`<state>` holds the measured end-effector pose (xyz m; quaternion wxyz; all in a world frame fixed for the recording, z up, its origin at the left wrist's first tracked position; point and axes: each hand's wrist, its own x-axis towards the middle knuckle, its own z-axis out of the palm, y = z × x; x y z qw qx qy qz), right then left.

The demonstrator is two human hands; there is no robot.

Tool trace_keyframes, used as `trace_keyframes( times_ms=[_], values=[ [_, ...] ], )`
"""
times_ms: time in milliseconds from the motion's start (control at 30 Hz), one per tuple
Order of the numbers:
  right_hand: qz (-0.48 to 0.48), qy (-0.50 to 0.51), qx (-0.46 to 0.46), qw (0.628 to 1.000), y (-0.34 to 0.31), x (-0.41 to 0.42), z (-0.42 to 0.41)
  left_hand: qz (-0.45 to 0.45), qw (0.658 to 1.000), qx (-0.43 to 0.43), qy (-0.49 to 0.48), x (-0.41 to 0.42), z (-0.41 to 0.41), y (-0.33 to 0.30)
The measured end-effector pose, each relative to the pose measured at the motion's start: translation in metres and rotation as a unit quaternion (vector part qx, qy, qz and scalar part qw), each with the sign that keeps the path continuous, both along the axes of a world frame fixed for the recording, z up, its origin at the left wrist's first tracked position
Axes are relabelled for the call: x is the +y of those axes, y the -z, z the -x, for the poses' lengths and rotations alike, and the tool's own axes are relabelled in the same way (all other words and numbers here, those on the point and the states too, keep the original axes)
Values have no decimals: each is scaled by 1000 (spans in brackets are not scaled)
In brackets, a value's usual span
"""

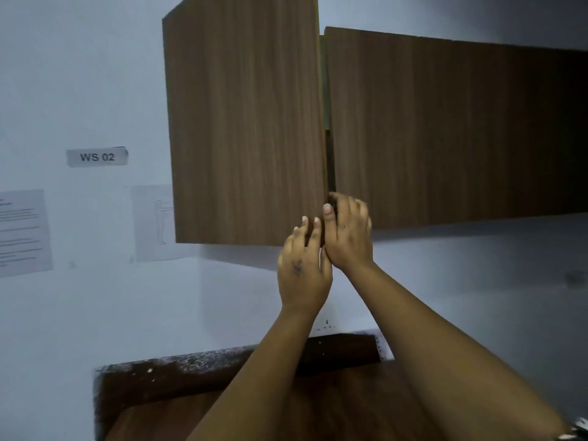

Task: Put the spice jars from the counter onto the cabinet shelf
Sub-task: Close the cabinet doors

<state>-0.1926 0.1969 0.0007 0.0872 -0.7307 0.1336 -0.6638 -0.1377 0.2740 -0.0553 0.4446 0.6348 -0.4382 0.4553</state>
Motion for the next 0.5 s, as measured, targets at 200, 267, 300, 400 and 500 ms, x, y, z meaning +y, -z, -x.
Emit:
trace_keyframes(
  times_ms=[200, 267, 300, 400, 500],
  values=[
    [-11, -15, 128, 992, 3, -91, -19, -34, 998, -27, -35, -81, -31, 0],
    [9, 4, 146, 989, 4, -113, -30, -24, 997, -45, -51, -101, -46, -3],
    [14, 8, 149, 989, 4, -124, -37, -25, 996, -58, -62, -109, -53, -4],
    [-2, 3, 148, 989, 7, -152, -56, -41, 989, -103, -96, -128, -75, -9],
    [0, 8, 157, 987, 16, -174, -75, -68, 982, -127, -119, -144, -97, -18]
  ],
)
